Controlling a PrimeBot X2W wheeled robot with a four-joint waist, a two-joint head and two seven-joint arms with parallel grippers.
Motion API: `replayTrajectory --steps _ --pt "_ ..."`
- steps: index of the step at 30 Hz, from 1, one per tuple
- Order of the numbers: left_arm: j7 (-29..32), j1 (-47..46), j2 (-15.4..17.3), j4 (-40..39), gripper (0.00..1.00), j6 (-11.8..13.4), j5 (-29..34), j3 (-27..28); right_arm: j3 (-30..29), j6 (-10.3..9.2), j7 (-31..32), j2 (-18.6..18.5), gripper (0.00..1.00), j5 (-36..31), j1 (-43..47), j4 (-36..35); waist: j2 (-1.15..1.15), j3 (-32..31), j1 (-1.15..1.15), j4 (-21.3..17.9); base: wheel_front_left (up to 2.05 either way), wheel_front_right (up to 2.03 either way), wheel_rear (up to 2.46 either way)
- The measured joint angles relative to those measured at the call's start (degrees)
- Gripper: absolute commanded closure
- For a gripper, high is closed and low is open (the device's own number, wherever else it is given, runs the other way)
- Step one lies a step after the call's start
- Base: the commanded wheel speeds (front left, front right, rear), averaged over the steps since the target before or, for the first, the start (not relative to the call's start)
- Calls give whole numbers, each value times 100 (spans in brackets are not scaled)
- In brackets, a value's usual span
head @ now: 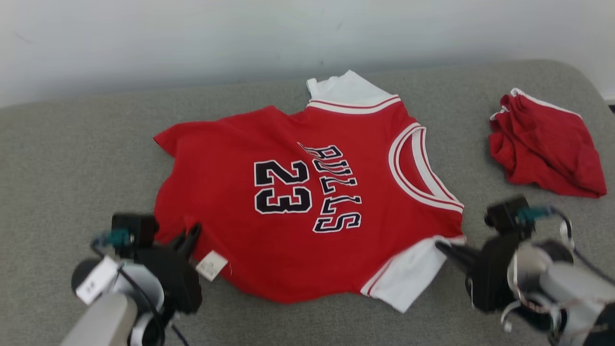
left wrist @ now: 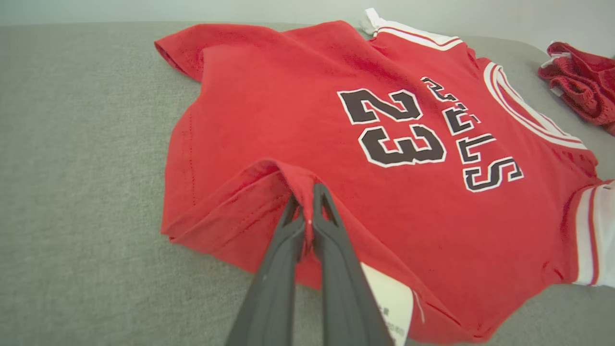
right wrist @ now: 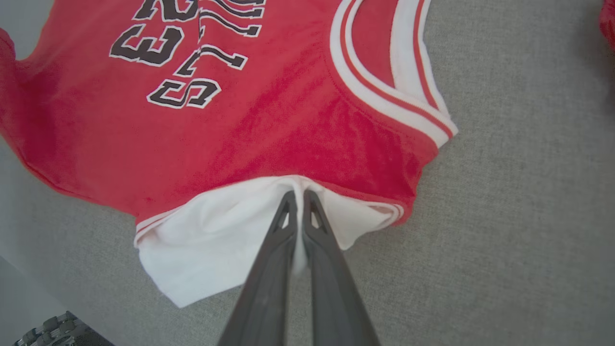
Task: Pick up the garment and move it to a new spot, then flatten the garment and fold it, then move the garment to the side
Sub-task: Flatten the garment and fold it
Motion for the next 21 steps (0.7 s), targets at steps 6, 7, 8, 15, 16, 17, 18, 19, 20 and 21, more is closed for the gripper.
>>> replayTrajectory --steps 6,7,8,15,16,17,18,19,20,21 --pt "1169 -1330 -21 335 100 -723 -649 51 119 213 1709 168 100 219 -1714 482 0 415 0 -100 0 0 0" --pt "1425 -1603 -60 464 100 -788 -811 91 105 170 1976 232 100 226 -2028 627 0 490 1 -117 0 0 0" --pt "1712 -1915 -77 605 100 -812 -939 99 67 103 2218 303 100 225 -2388 801 1 569 1 -133 0 0 0" --pt "2243 -5139 -502 1399 100 -497 -965 724 -855 -277 2114 749 100 -245 -5517 2095 1 1220 2 -196 0 0 0" --pt "1894 -5560 -554 1396 100 -345 -780 855 -1067 -277 1610 762 100 -408 -5837 2189 1 1302 2 -193 0 0 0" --pt "1466 -5956 -604 1366 100 -155 -560 1027 -1265 -291 1081 746 100 -615 -6133 2154 1 1387 1 -187 0 0 0" --pt "1076 -6258 -636 1261 100 -48 -449 1151 -1433 -222 641 692 100 -736 -6341 2027 0 1469 1 -179 0 0 0" --pt "712 -6460 -633 1096 100 -62 -279 1149 -1607 -204 264 646 100 -775 -6450 1874 -1 1550 0 -166 0 0 0" --pt "380 -6541 -622 917 100 -35 -130 1190 -1691 -69 -43 612 100 -854 -6478 1688 -2 1634 -2 -151 0 0 0" --pt "140 -6510 -631 760 100 4 -110 1229 -1847 48 -313 600 100 -864 -6406 1456 -1 1718 -2 -134 0 0 0"
